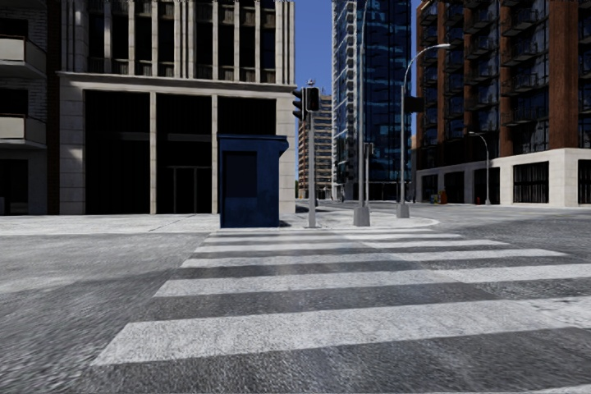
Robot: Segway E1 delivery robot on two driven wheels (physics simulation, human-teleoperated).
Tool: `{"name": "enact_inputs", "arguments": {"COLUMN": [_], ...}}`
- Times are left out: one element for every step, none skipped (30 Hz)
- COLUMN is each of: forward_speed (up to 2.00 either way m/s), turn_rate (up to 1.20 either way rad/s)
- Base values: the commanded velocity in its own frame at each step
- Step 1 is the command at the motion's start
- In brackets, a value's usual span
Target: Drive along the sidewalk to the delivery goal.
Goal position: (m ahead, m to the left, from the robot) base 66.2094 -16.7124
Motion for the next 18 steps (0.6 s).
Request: {"name": "enact_inputs", "arguments": {"forward_speed": [1.69, 1.69, 1.69, 1.69, 1.69, 1.69, 1.69, 1.69, 1.69, 1.69, 1.69, 1.69, 1.69, 1.69, 1.69, 1.69, 1.69, 1.69], "turn_rate": [0.00, 0.00, 0.00, 0.00, 0.00, 0.00, 0.00, 0.00, 0.00, -0.29, -0.45, -0.60, -0.60, -0.80, -1.20, -1.20, -1.20, -0.71]}}
